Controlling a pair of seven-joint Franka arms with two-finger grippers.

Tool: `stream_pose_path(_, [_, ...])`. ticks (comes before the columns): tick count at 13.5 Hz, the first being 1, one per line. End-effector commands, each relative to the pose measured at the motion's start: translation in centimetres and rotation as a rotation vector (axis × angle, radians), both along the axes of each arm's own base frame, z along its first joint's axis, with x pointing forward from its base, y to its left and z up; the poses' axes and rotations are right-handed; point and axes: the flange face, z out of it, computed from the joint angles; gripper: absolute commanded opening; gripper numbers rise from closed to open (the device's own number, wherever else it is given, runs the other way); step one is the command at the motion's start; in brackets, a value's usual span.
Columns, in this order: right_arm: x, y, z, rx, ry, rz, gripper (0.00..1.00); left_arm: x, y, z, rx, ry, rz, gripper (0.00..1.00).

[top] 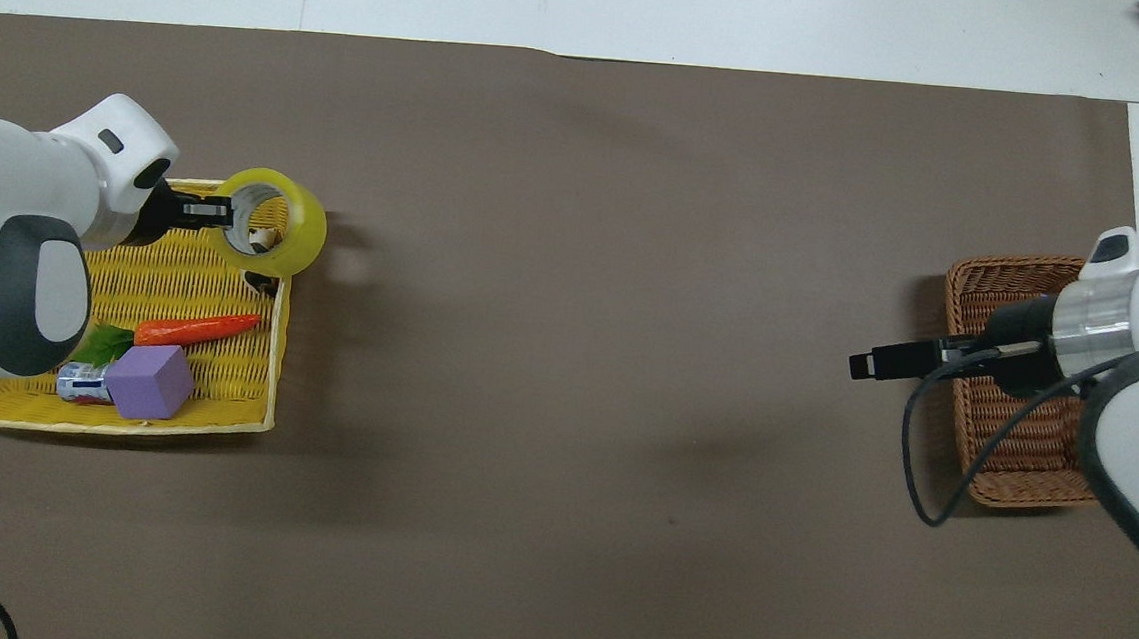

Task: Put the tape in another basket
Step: 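Lift the tape with the left gripper while the right gripper reaches toward it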

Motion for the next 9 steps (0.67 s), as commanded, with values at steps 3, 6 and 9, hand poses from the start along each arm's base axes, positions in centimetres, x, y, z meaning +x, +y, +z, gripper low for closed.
stream_pose_path(3, [-0.3,8.0,-0.7,0.051,-0.072,-0.154,1.00,-2.7,-8.4,0.7,-0.065,-0.001,0.079,0.00])
stream_pose_path(6, [-0.3,11.5,-2.5,0.064,-0.095,-0.156,1.00,-3.9,-11.8,0.9,-0.096,-0.016,0.103,0.00])
stream_pose_path(9, [0.7,12.8,-2.0,0.067,-0.155,-0.164,1.00,-5.0,-14.2,0.4,-0.104,-0.006,0.098,0.00])
